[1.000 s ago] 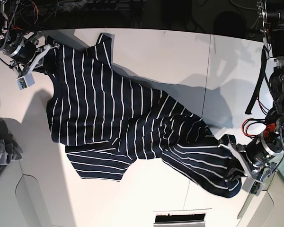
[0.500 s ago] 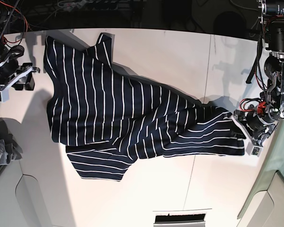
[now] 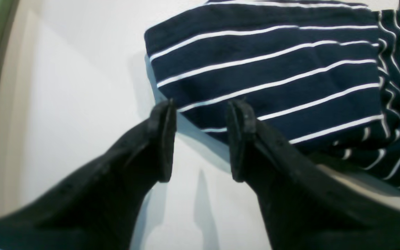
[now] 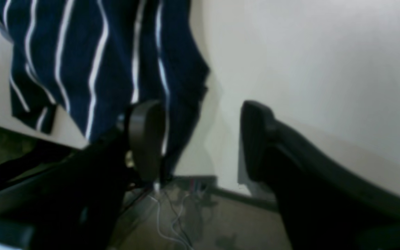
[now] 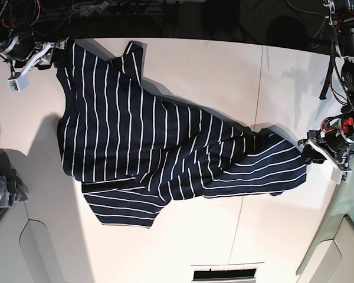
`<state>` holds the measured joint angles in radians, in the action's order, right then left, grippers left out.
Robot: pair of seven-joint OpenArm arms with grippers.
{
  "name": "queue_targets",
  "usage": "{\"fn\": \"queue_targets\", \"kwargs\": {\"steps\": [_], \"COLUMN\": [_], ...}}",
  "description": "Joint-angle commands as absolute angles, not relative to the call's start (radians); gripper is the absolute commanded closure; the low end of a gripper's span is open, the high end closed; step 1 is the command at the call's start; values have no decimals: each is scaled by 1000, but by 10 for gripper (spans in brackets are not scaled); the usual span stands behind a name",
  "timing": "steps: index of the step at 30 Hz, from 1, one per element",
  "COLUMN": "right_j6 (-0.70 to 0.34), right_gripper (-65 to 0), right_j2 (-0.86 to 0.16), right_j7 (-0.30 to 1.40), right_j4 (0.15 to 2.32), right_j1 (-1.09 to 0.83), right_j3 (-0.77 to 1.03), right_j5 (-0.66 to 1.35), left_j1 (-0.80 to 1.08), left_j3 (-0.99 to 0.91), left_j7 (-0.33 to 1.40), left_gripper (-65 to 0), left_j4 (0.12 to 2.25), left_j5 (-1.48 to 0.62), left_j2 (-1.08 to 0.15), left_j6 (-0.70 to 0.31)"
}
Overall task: Layout the t-shirt on the table in an organized manner, then fold the t-shirt properly
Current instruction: 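Hold the shirt with both grippers and stretch it apart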
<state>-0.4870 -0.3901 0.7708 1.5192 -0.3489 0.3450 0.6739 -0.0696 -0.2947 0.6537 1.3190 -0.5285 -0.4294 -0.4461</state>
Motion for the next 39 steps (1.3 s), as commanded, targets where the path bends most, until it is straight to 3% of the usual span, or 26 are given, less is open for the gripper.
{"fn": "queue_targets", "kwargs": {"steps": [1, 7, 17, 24, 39], "right_j6": [-495, -501, -535, -581, -566], "right_gripper": [-354, -354, -353, -353, -353], "right_j2": [-392, -352, -352, -332, -232], "right_j7": [756, 759, 771, 820, 754], "right_j4": [1533, 1535, 1593, 1670, 1744], "right_j1": [-351, -358, -358, -394, -416], "right_j3": [352, 353, 494, 495, 245], "right_j5": [690, 692, 778, 885, 699], "left_j1": [-80, -84, -83, -99, -257], "left_j3": [-300, -300, -300, -300, -299], "left_j7": [628, 593, 574, 544, 543], "left_gripper": [-269, -269, -269, -269, -269], "left_j4": [1317, 1187, 1181, 1173, 985], "left_j5": [-543, -542, -505, -495, -460], "left_j2": [-442, -429, -430, -429, -424], "left_j6": [-450, -454, -457, -455, -430]}}
